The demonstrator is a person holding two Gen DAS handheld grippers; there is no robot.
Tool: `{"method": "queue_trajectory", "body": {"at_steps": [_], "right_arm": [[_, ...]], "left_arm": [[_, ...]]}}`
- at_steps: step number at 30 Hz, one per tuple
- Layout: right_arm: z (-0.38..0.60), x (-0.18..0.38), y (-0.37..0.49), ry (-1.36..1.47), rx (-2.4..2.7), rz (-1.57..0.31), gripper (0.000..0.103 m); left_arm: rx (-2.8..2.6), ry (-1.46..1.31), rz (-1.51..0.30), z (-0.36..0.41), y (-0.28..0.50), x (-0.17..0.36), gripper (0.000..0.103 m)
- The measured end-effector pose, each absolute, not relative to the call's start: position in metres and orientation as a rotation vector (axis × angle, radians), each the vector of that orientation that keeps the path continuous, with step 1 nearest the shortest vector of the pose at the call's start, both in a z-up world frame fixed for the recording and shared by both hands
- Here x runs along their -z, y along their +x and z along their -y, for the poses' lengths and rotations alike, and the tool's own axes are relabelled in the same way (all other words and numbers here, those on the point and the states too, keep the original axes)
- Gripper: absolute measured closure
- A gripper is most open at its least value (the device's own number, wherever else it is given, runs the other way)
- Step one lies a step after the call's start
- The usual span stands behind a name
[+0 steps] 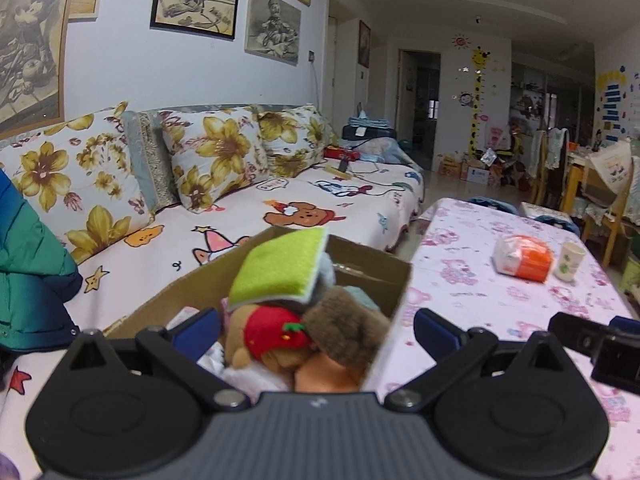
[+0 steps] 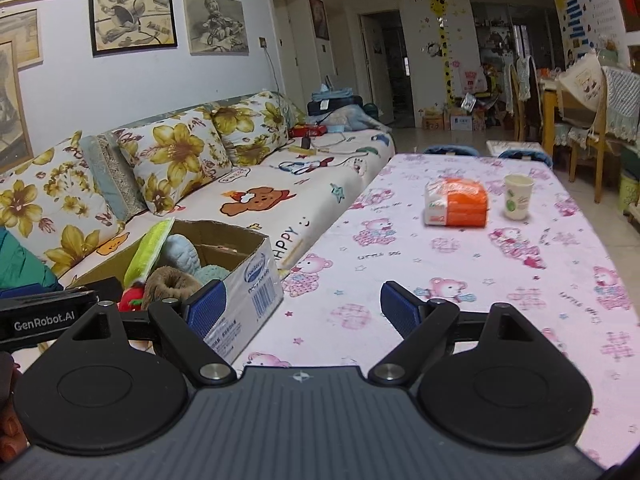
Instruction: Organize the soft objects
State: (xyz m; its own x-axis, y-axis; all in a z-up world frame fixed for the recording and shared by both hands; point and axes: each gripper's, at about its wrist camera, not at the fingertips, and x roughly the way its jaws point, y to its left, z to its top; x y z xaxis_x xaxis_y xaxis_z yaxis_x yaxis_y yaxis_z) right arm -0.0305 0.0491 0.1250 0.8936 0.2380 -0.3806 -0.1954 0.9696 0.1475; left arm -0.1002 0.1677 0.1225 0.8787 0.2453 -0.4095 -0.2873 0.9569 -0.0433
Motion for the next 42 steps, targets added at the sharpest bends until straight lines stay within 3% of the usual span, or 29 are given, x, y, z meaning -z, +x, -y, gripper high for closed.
{"method": "queue_trajectory", "body": {"at_steps": [22,42], "right_arm": [[-0.053,-0.137,-0.098,0.122,-0.25,-0.361,0.0],[-0.069,-0.136,-0.127,0.07,-0.304,-0.342,0.0]], "left_arm": [[-0.278,0.028,-0.351,-0.147,-0.185,-0.156,0.001],[-0.313,0.0,-0.307,-0.169,-0.234,-0.153,0.001]]}}
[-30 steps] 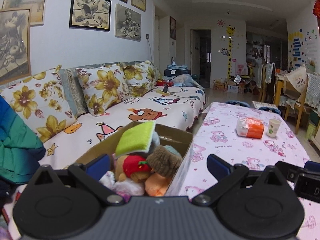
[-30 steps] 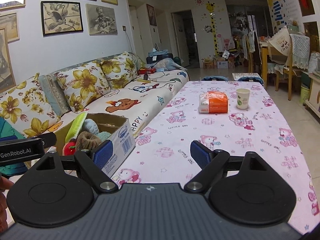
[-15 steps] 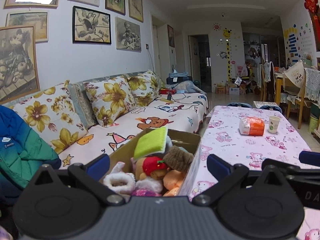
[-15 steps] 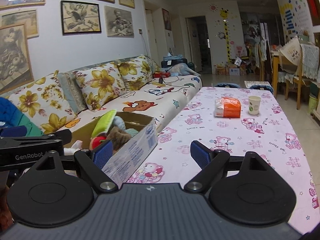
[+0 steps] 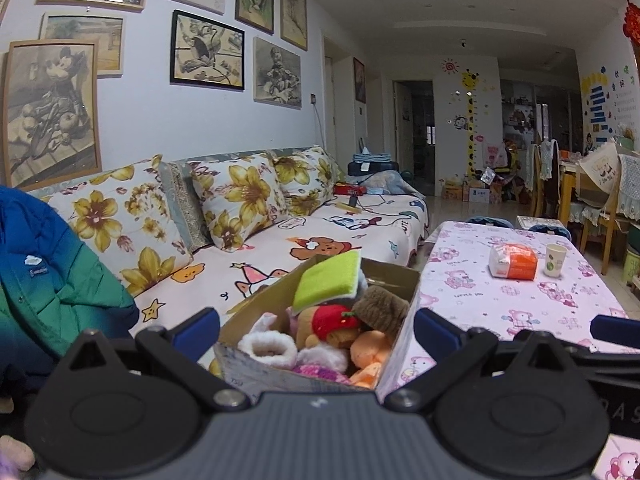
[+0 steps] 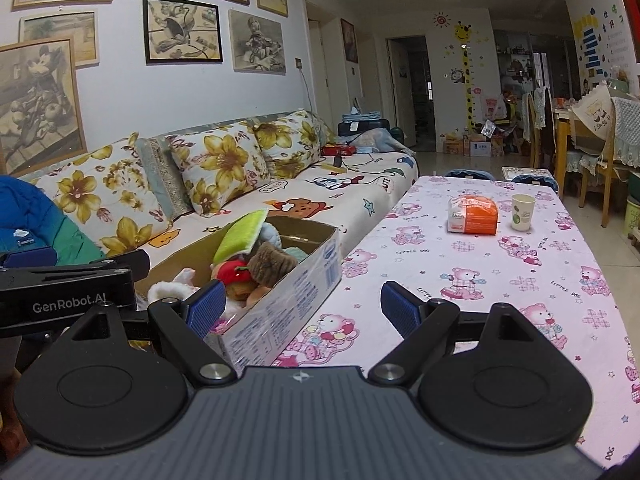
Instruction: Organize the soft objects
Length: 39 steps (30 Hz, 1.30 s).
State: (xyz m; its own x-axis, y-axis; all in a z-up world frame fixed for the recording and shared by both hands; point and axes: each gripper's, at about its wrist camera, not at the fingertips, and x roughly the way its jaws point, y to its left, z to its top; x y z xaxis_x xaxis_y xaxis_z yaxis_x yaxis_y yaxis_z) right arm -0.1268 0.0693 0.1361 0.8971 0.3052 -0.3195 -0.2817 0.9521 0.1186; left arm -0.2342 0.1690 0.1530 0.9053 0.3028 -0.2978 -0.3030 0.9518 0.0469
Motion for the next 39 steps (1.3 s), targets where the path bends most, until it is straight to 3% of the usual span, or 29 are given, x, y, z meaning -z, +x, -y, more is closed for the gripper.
{"method": "queue_trajectory", "body": {"at_steps": [39], "right_arm": [[-0.059,-0.124,-0.117,0.006,-0.305,-0.383,0.0]], "left_arm": [[-0.334,-0.067,-0.394,-0.176,-0.222,-0.118,0.001]]}}
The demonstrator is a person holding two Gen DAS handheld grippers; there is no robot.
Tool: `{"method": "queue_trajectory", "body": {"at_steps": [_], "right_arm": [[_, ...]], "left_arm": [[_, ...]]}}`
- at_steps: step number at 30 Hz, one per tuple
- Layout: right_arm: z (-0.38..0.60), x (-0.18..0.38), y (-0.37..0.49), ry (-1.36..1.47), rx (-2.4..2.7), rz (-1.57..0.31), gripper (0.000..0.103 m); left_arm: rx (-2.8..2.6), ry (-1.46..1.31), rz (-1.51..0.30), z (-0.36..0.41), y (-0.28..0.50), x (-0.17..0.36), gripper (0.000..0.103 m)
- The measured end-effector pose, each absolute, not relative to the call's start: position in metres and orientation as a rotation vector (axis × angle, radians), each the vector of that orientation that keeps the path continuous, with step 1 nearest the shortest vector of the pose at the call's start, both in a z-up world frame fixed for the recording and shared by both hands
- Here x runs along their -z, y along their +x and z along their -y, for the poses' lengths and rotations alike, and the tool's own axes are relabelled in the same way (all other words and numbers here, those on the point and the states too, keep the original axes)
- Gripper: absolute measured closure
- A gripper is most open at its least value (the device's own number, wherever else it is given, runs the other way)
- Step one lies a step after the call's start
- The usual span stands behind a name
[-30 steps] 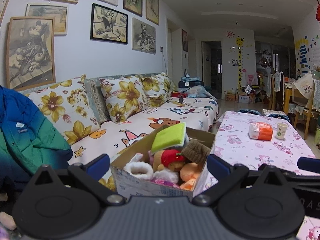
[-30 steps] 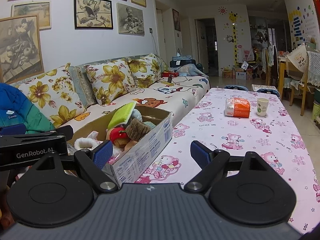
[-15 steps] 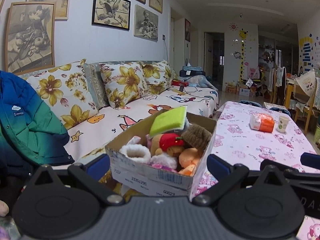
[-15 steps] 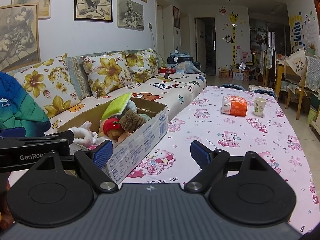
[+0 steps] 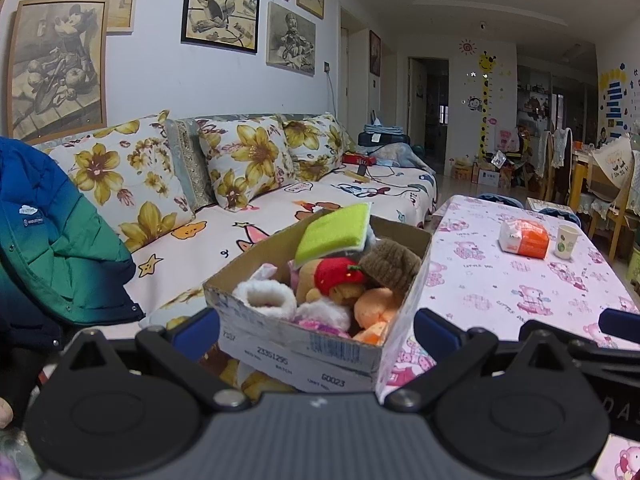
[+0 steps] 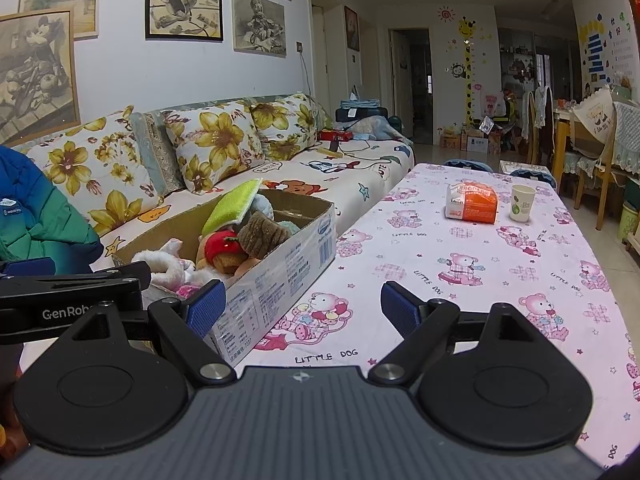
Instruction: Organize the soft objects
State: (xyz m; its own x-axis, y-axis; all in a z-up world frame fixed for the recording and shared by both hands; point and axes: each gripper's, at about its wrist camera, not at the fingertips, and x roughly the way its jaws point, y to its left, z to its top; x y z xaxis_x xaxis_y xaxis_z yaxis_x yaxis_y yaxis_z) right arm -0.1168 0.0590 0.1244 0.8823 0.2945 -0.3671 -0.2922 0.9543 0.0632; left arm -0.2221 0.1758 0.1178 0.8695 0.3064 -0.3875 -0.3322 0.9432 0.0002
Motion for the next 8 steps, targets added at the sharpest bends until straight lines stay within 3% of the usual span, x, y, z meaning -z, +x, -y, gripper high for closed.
{"method": "queue_trajectory", "body": {"at_steps": [8], "right_arm": [[-0.054,-0.12,-0.109,0.03,-0.302,-0.407,0.0]], "left_arm": [[-0.331,-0.054,-0.43,-0.168,-0.207,-0.113,0.001]]}}
